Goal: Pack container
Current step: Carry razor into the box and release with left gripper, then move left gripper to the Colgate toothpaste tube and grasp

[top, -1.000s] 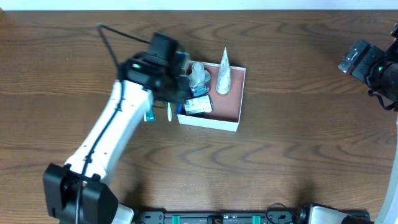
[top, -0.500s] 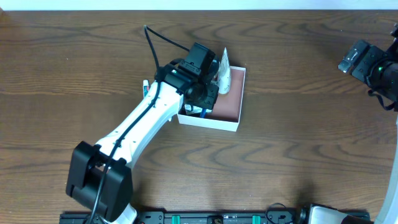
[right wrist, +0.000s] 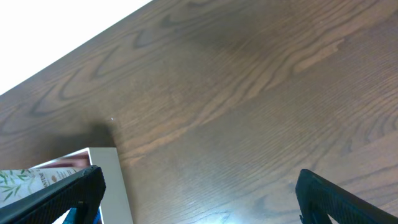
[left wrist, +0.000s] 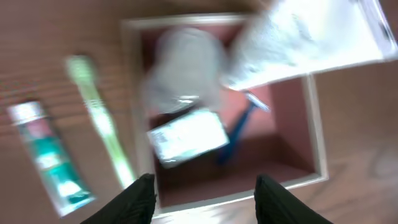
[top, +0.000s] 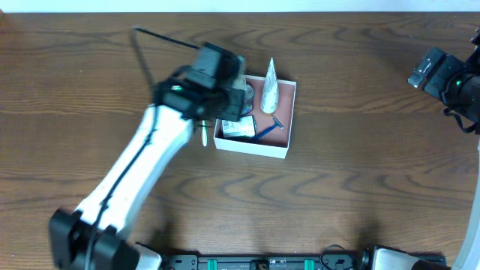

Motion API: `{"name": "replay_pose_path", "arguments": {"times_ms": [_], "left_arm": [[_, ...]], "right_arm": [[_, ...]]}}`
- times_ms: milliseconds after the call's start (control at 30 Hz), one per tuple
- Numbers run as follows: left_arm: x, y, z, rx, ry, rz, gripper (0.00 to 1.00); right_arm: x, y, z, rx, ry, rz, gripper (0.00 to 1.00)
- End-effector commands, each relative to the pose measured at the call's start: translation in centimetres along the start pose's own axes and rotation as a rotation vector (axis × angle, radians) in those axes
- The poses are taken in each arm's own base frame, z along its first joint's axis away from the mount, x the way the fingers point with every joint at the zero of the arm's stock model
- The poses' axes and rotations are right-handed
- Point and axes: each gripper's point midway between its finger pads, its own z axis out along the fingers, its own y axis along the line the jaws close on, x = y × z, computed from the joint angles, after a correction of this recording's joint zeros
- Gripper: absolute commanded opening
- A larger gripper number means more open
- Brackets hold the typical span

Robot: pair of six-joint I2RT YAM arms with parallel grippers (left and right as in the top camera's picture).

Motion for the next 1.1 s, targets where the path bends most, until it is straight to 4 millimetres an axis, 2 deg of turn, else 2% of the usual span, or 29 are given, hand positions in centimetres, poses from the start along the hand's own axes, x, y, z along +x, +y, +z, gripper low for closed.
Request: {"name": "replay_pose_path", "arguments": {"times_ms": [0,67,167,300,400,567,700,800,933,1067], "left_arm": [[-0.6,5.6,-1.8,-0.196,-0.045,-0.067,0.57],[-0.3,8.6,-1.8,-0.274,-0.030,-0.113,0.58],[1.0,12.0,-0.3,-0.317,0.031,-0.184,0.58],[3.9,15.9,3.3,-0.360,0.168,-0.263,0.59],[5.6,17.9,6.2,-0.373,0.251,-0.304,0.63],[7.8,17.6,11.2,-0.232,0.362,-0.300,0.63],[8.9,18.0,13.1,-0.229,0.399,-0.306,0.63],[9.1,18.2,13.7,-0.228,0.402,-0.298,0.62],[9.2,18.2,13.8,-0.228,0.407,-0.297,0.49],[9.2,18.2,13.8,-0.228,0.408,-0.297,0.22]], "right_arm": [[-0.1,-0.2,-0.1,0.001,-0.004,0.015,0.99],[-0.1,-0.2,-0.1,0.001,-0.004,0.015,0.99],[-0.1,-0.2,-0.1,0.001,-0.004,0.015,0.99],[-0.1,-0.2,-0.1,0.001,-0.004,0.015,0.99],[-0.1,-0.2,-0.1,0.001,-0.004,0.015,0.99],[-0.1,-0.2,-0.1,0.001,-0.004,0.015,0.99],[-0.1,-0.2,-0.1,0.001,-0.004,0.015,0.99],[-0.1,-0.2,-0.1,0.001,-0.004,0.015,0.99],[-0.1,-0.2,-0.1,0.001,-0.004,0.015,0.99],[-0.1,-0.2,-0.1,0.001,-0.004,0.015,0.99]]}}
